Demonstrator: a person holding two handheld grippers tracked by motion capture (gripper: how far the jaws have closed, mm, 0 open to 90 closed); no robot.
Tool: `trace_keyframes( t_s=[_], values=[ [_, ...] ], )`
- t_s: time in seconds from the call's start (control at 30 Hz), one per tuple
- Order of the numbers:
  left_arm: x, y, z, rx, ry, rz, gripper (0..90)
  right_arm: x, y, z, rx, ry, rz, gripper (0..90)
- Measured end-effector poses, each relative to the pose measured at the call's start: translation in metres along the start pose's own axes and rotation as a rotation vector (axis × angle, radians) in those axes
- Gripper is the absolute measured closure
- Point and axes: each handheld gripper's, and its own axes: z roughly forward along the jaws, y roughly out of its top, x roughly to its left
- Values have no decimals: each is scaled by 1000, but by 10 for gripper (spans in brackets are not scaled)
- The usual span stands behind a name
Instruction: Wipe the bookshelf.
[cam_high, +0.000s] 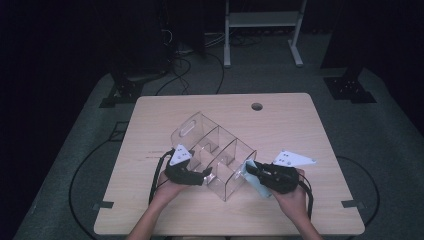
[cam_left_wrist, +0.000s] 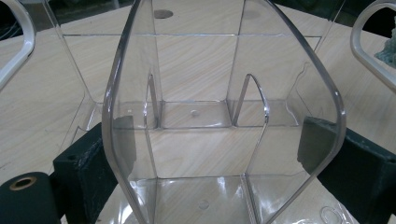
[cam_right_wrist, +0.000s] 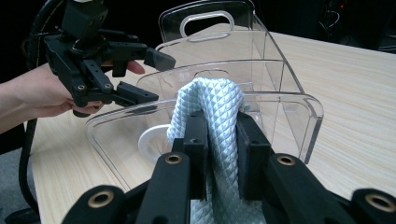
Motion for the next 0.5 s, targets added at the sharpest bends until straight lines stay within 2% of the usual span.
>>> trace_keyframes(
  t_s=[0.07, 0.1, 0.17, 0.27, 0.3, 0.33, 0.43, 0.5],
  values=[
    [0, -1, 0, 0, -1, -4, 77, 3, -1, 1, -6, -1, -15, 764],
    [0, -1, 0, -1, -2, -3, 77, 7, -2, 1, -5, 26, -22, 766],
    [1, 0, -1, 1, -5, -1, 78, 12, -2, 2, 0, 38, -36, 766],
    [0, 0, 0, 1, -4, 1, 79, 10, -1, 1, 5, 34, -36, 763],
    [-1, 0, 0, -1, -3, 1, 79, 4, -1, 0, -1, -1, -24, 762],
    [-1, 0, 0, -1, -3, 1, 79, 4, -1, 0, -1, -1, -24, 762],
    [-1, 0, 0, -3, -1, 0, 78, -7, -1, 0, -2, -20, 16, 762],
    [-1, 0, 0, -2, -3, -3, 73, -4, -2, 0, -6, -20, 15, 767]
  ],
)
